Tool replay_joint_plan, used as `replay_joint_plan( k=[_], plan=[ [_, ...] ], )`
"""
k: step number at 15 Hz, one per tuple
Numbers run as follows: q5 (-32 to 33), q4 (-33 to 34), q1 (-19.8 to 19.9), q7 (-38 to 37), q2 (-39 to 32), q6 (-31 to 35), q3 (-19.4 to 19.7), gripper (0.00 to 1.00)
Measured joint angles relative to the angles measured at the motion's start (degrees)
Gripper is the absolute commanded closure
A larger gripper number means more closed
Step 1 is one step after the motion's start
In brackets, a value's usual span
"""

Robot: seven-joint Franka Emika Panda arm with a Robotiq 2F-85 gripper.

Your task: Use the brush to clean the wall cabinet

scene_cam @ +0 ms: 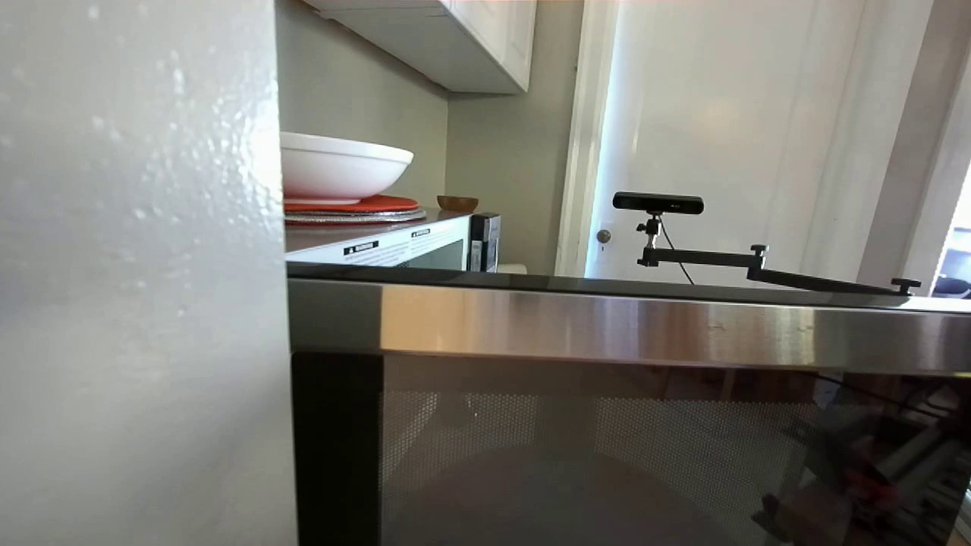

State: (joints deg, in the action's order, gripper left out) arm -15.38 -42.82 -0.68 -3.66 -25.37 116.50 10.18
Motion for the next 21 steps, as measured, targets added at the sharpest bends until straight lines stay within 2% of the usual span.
replay_joint_plan(
  k=[7,10,14,21],
  plan=[
    [0.02,0.02,-4.15,0.00,0.22,-0.56,-2.29,0.65],
    [0.04,0.00,-4.55,0.00,0.16,-0.62,-2.30,0.65],
    [0.03,0.01,-3.36,0.00,0.32,-0.78,-1.83,0.65],
    [0.04,-0.06,1.65,0.00,0.81,-0.40,0.11,0.65]
  ],
)
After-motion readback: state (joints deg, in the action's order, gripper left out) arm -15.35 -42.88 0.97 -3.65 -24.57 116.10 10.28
